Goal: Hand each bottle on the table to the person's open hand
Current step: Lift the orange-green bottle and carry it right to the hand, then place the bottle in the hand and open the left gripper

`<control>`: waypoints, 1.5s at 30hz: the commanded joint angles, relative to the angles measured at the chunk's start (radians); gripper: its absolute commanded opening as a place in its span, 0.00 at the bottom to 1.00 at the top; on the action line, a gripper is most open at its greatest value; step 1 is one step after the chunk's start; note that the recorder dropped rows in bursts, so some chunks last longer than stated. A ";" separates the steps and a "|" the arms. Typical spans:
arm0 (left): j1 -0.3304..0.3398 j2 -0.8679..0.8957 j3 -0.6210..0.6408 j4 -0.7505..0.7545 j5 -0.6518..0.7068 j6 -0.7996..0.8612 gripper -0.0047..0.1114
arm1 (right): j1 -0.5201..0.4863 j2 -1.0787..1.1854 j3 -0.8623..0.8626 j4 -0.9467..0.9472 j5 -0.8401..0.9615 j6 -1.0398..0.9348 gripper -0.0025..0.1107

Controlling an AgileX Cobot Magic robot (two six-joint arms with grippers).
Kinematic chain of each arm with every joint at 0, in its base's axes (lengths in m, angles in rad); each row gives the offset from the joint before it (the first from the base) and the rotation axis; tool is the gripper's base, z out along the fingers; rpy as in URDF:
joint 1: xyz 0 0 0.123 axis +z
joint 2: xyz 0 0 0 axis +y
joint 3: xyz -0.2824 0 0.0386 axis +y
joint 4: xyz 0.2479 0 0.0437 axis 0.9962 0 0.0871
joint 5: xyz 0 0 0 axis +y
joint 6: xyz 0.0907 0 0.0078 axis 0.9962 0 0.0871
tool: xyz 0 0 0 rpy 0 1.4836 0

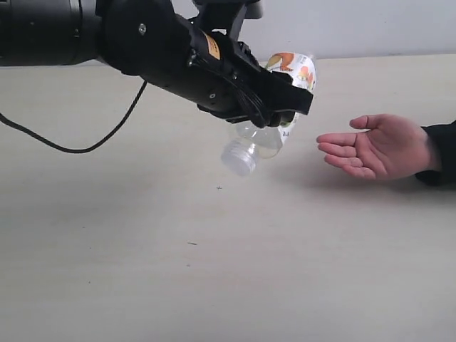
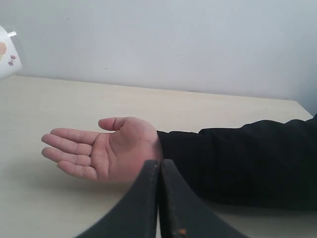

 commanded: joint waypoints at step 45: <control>-0.157 0.432 -0.300 -0.290 -0.314 -0.550 0.04 | -0.002 -0.007 0.005 0.001 -0.004 -0.004 0.03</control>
